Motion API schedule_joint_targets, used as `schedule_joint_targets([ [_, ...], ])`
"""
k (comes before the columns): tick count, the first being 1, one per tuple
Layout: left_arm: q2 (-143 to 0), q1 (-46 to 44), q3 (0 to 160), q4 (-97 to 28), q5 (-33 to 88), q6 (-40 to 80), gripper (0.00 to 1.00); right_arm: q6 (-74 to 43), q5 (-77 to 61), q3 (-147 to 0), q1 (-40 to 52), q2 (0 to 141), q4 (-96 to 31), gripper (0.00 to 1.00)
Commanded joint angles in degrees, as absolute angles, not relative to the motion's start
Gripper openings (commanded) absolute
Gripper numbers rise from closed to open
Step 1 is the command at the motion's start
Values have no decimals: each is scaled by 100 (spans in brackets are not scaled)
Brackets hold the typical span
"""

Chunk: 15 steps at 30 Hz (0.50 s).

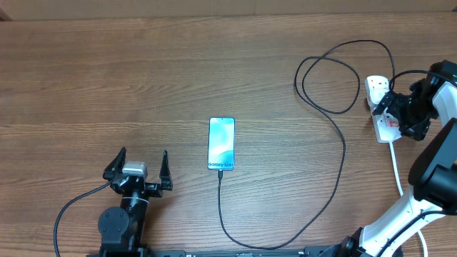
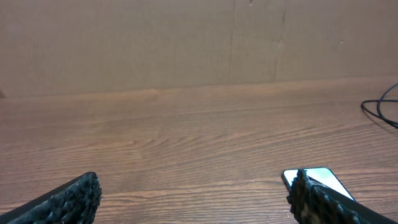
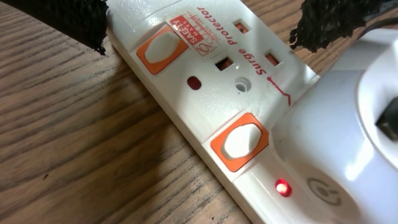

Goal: Plug charger to phone and switch on socket

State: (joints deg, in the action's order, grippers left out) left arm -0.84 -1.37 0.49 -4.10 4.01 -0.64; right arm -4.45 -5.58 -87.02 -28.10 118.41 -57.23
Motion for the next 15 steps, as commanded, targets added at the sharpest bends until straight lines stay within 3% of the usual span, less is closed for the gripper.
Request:
schedule_joint_targets([
  [1, -25, -67, 27, -423, 405, -174, 100, -423, -609, -8851, -2781, 11402, -5712, 100],
  [15, -25, -67, 27, -423, 405, -174, 100, -421, -609, -8851, -2781, 10208, -5712, 100],
])
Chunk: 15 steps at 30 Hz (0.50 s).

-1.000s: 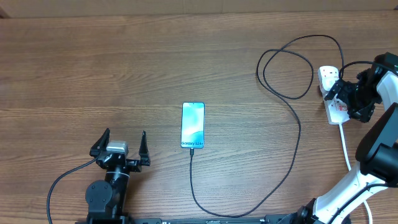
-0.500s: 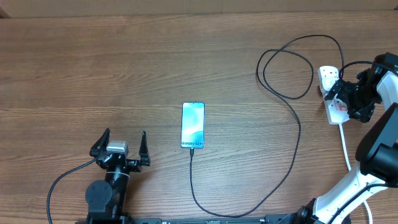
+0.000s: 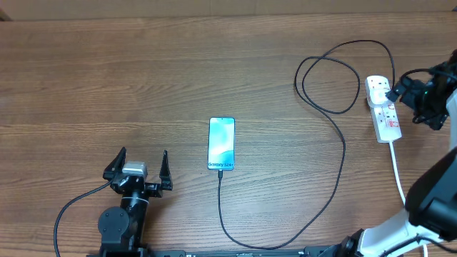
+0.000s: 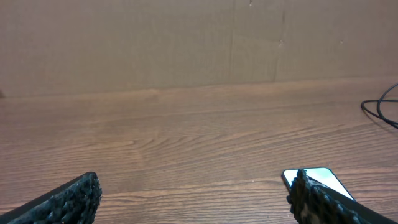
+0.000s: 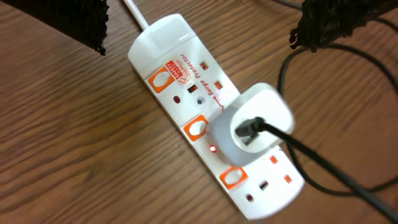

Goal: Plug charger to phone and switch on socket

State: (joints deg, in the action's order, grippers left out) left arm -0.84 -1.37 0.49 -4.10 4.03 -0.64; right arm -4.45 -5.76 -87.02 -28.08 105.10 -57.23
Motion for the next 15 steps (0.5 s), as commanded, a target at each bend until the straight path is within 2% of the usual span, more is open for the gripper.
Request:
schedule_joint_targets([
  [1, -25, -67, 27, -423, 405, -174, 100, -423, -609, -8851, -2781, 10132, -5712, 100],
  [15, -25, -67, 27, -423, 405, -174, 100, -423, -609, -8851, -2781, 9286, -5712, 100],
])
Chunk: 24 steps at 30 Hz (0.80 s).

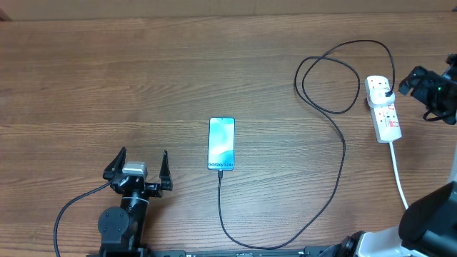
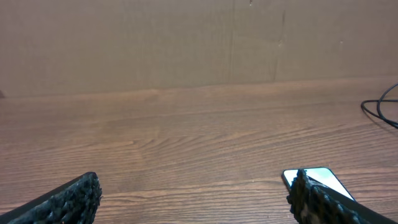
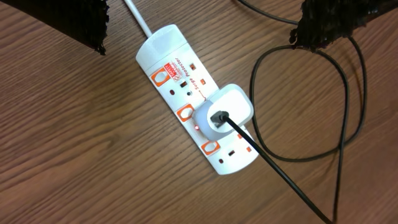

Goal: Plug charger to phone and switch on socket

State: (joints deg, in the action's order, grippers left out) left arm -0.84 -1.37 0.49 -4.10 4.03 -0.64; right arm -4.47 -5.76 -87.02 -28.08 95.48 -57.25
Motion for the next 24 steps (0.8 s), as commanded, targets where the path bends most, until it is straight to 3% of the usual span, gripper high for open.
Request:
schedule_joint_targets([
  [1, -25, -67, 27, -423, 405, -174, 100, -423, -609, -8851, -2781, 9247, -5714, 100],
  [10, -25, -67, 27, -423, 405, -174, 100, -423, -609, -8847, -2606, 9159, -5714, 100],
  [24, -25, -67, 27, -423, 403, -174, 100, -423, -609, -8847, -1564, 9126, -5714, 100],
])
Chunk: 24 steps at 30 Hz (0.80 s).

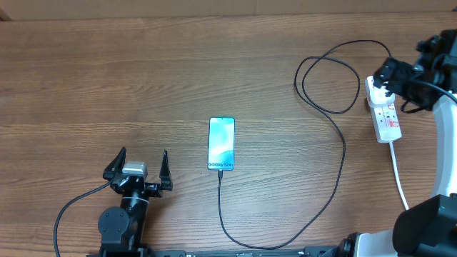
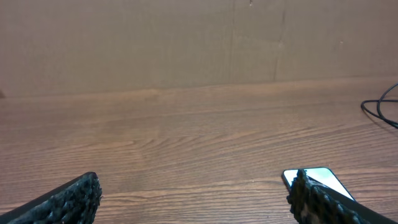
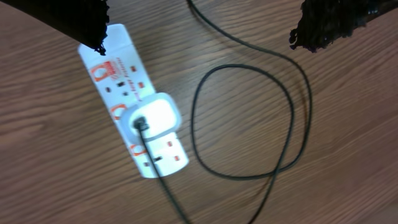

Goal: Plug charger to phone and switch on socket

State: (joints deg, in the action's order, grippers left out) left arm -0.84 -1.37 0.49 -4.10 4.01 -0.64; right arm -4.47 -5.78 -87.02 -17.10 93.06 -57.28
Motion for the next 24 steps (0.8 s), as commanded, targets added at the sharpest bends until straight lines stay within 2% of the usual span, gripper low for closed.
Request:
schedule_joint_targets([
  [1, -25, -67, 27, -423, 405, -174, 99, -423, -609, -8847, -1503, 9122, -5714, 100],
  [11, -25, -67, 27, -423, 405, -174, 100, -423, -609, -8840, -978, 9111, -5714, 100],
  [24, -25, -67, 27, -423, 405, -174, 100, -423, -609, -8431, -932, 9096, -5712, 100],
])
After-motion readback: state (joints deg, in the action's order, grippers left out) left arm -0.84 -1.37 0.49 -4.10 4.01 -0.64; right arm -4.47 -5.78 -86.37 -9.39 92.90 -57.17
